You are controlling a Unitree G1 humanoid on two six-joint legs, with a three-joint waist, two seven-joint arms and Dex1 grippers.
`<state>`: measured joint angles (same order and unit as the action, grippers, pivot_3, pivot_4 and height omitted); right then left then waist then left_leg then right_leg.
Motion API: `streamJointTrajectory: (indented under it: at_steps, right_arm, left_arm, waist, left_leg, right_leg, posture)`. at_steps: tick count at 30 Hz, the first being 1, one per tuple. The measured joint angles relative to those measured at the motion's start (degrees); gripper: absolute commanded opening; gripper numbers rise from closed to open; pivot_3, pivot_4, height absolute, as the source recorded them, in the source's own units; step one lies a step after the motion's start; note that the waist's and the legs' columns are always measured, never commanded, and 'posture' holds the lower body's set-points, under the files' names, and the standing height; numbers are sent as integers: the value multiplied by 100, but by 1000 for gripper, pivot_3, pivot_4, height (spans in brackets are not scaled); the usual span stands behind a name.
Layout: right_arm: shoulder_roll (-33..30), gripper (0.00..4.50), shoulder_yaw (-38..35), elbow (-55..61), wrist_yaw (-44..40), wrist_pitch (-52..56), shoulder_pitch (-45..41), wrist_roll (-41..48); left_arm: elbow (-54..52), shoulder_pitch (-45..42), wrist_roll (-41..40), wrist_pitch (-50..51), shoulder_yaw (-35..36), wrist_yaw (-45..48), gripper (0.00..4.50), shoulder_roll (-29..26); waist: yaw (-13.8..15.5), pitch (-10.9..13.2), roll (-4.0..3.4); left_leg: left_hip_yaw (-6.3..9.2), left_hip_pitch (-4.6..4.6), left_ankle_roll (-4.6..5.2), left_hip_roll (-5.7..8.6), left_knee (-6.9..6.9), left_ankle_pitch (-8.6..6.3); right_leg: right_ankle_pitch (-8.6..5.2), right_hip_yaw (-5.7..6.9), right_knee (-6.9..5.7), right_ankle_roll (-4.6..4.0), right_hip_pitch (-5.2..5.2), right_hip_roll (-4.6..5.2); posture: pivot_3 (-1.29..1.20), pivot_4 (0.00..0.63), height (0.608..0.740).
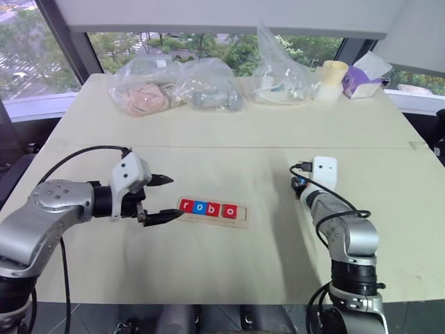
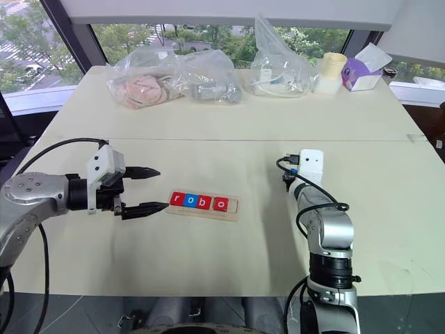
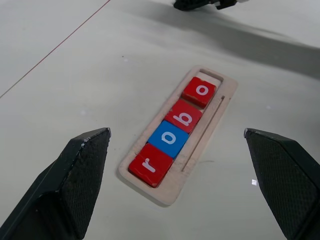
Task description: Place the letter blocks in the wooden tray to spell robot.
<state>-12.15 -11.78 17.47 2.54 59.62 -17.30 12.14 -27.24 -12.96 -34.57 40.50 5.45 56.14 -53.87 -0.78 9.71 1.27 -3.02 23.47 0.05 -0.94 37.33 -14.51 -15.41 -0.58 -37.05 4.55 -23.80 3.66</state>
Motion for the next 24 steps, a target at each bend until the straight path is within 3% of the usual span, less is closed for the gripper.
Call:
streamJointTrajectory:
  at_steps: [4,9,16,17,19,21,24]
  right_arm:
    - [-107,1580,-249,1503,-266,1072,516,357]
    - [440,1580,-223,3301,-588,2424,1656,947]
    - [283,1580,-14,3250,-747,2152,2008,877]
    - [247,2608,25,3178,-768,1983,2049,850]
    - [229,3348,117,3093,-847,1692,2129,835]
    - [227,4467,248,3053,-907,1441,2210,837]
    - [103,4467,318,2950,-1045,1056,2339,836]
  left_arm:
    - [9,-169,-43,-10,52,130,4500,-110]
    - [139,-269,8,-122,-29,252,4500,-95]
    - [294,-389,48,-188,-274,378,4500,-30]
    - [294,-407,48,-194,-286,391,4500,-27]
    - [294,-463,48,-199,-299,414,4500,-27]
    - [296,-484,49,-211,-301,444,4500,-27]
    - [318,-479,74,-216,-300,478,4500,-31]
  waist:
    - [-19,-1,-1]
    - [-36,0,-3]
    - [-30,0,-2]
    - [-24,0,-2]
    - [-21,-1,-1]
    - [-27,-1,0]
    - [-23,-1,0]
  left_leg:
    - [-2,2,0,-1,-16,0]
    - [0,3,0,-9,-24,0]
    - [-7,2,2,-4,-5,1]
    - [-7,3,2,-4,-8,1]
    - [-6,3,2,-5,-15,1]
    - [-7,3,2,-5,-16,2]
    - [-9,3,2,-4,-11,2]
  right_leg:
    - [0,-1,0,1,-12,-3]
    - [0,0,-7,4,-22,-14]
    - [-2,-8,6,0,-14,-6]
    - [-2,-9,7,0,-16,-6]
    - [-2,-8,7,0,-17,-7]
    - [-2,-9,7,0,-17,-8]
    - [-2,-10,8,0,-15,-7]
  posture:
    - [0,150,739]
    - [0,150,739]
    - [0,150,739]
    - [0,150,739]
    - [0,150,739]
    - [0,150,739]
    - [0,150,739]
